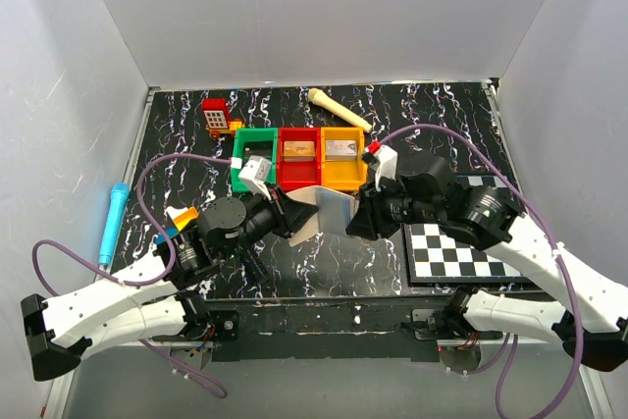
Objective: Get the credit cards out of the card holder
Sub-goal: Open the card holder at the center of the board, then remove the credit card from the card holder.
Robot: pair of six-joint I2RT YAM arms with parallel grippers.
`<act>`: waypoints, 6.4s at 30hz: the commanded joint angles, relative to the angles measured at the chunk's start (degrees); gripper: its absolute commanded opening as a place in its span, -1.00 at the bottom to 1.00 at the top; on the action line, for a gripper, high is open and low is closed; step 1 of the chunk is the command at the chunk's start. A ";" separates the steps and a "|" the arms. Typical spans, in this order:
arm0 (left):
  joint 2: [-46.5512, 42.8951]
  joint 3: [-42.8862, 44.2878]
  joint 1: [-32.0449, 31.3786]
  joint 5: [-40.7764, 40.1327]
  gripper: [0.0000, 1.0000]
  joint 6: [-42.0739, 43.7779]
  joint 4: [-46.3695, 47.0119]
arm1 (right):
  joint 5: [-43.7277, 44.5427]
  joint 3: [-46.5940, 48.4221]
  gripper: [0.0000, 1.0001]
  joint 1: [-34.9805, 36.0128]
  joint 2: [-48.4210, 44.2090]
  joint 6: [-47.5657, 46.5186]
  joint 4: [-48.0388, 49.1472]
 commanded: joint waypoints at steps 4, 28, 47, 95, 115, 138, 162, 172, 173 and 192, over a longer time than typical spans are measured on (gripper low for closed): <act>-1.30 0.52 -0.26 0.08 -1.00 -0.02 1.97 | -9.52 -2.60 -0.30 -1.50 -5.48 0.58 10.16; -0.16 -0.97 -0.26 4.83 -1.00 -1.52 6.45 | -11.10 -4.27 -0.21 -4.22 -8.55 2.34 15.87; 0.19 -0.88 -0.26 6.32 -1.00 -1.52 7.07 | -12.08 -4.01 -0.28 -4.93 -7.33 2.61 16.40; 1.15 -4.05 -0.26 10.36 0.36 -3.80 14.89 | -9.70 -3.22 -0.97 -5.72 -6.54 2.78 12.80; 2.21 -2.73 -0.26 9.93 0.26 -3.19 12.34 | -6.01 -1.72 -0.97 -5.72 -5.83 3.13 9.90; 1.07 -1.85 -0.26 8.43 0.43 -2.31 9.27 | -5.92 -1.29 -0.97 -5.72 -5.39 3.05 10.08; 5.72 0.34 -0.26 8.34 0.57 -2.75 8.13 | -6.89 -0.06 -0.97 -5.46 -3.72 3.57 8.67; 7.22 0.87 -0.26 9.05 0.47 -2.31 7.69 | -6.80 -0.32 -0.97 -5.46 -3.63 3.40 8.67; 7.22 0.70 -0.26 8.96 0.43 -2.31 7.68 | -6.71 -0.32 -0.97 -5.46 -3.63 3.48 8.67; 3.08 -0.01 -0.26 3.85 0.43 -0.46 4.87 | -1.01 2.40 -0.97 -4.93 -2.06 3.66 4.63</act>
